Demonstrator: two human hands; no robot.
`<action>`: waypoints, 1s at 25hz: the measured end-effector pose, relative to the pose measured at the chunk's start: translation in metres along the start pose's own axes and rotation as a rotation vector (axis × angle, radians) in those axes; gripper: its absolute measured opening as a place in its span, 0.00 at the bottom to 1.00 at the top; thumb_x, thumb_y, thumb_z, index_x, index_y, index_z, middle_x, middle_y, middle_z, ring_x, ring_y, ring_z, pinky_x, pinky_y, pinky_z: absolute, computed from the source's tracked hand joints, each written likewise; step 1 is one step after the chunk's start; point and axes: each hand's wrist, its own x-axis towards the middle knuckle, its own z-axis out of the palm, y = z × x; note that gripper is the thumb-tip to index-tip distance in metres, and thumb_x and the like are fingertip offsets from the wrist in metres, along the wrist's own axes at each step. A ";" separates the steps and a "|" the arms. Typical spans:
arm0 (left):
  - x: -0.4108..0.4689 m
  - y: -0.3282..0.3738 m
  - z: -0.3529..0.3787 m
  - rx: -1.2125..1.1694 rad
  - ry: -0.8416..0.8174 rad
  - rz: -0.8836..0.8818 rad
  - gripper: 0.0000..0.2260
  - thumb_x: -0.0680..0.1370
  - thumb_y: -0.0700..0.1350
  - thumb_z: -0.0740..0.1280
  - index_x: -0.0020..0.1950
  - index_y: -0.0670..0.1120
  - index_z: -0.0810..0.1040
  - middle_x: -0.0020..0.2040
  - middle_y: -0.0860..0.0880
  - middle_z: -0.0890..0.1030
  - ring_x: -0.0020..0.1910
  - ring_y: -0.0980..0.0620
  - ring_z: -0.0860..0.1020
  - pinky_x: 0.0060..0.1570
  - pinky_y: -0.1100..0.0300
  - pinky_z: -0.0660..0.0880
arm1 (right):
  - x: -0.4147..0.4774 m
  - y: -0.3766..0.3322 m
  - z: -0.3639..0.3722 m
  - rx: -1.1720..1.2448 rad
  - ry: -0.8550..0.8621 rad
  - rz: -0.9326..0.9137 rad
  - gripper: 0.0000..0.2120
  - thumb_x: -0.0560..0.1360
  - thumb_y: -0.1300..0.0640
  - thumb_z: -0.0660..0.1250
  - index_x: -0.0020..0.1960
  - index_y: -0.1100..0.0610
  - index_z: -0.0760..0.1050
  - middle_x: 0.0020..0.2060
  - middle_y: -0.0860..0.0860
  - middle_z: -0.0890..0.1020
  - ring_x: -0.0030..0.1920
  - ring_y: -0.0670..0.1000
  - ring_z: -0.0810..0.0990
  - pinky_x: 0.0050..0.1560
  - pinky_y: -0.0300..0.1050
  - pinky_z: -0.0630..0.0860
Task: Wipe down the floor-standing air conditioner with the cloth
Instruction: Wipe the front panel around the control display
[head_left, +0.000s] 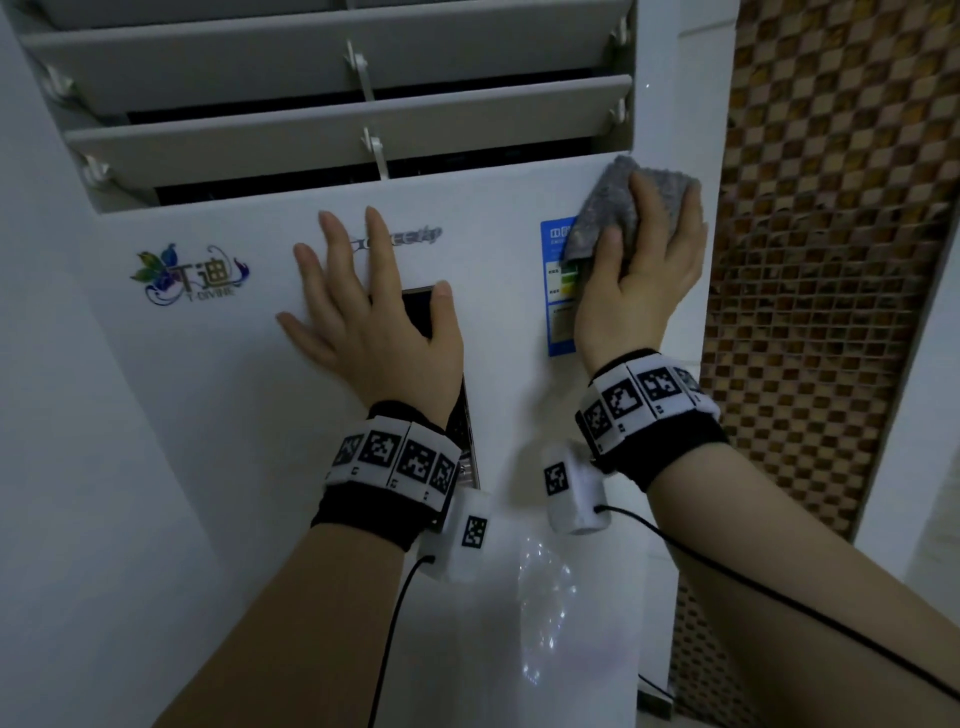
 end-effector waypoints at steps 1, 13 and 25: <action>0.001 0.001 0.000 -0.016 0.007 -0.012 0.28 0.77 0.52 0.61 0.77 0.54 0.57 0.78 0.49 0.54 0.77 0.44 0.49 0.71 0.38 0.41 | -0.005 -0.004 0.003 -0.001 -0.012 0.001 0.19 0.79 0.58 0.58 0.70 0.52 0.67 0.75 0.59 0.56 0.74 0.63 0.52 0.73 0.59 0.49; 0.007 -0.014 -0.006 -0.016 -0.009 -0.047 0.29 0.78 0.54 0.58 0.77 0.54 0.53 0.79 0.48 0.51 0.77 0.41 0.46 0.71 0.39 0.39 | -0.042 -0.018 0.019 -0.014 -0.211 -0.218 0.19 0.78 0.60 0.62 0.68 0.52 0.69 0.75 0.58 0.56 0.75 0.63 0.48 0.74 0.61 0.44; 0.013 -0.044 -0.018 -0.022 -0.057 -0.080 0.28 0.79 0.57 0.57 0.77 0.57 0.51 0.79 0.45 0.46 0.76 0.39 0.43 0.70 0.36 0.39 | -0.052 -0.035 0.033 0.042 -0.221 -0.267 0.19 0.77 0.61 0.64 0.67 0.52 0.71 0.74 0.59 0.58 0.75 0.64 0.49 0.73 0.64 0.47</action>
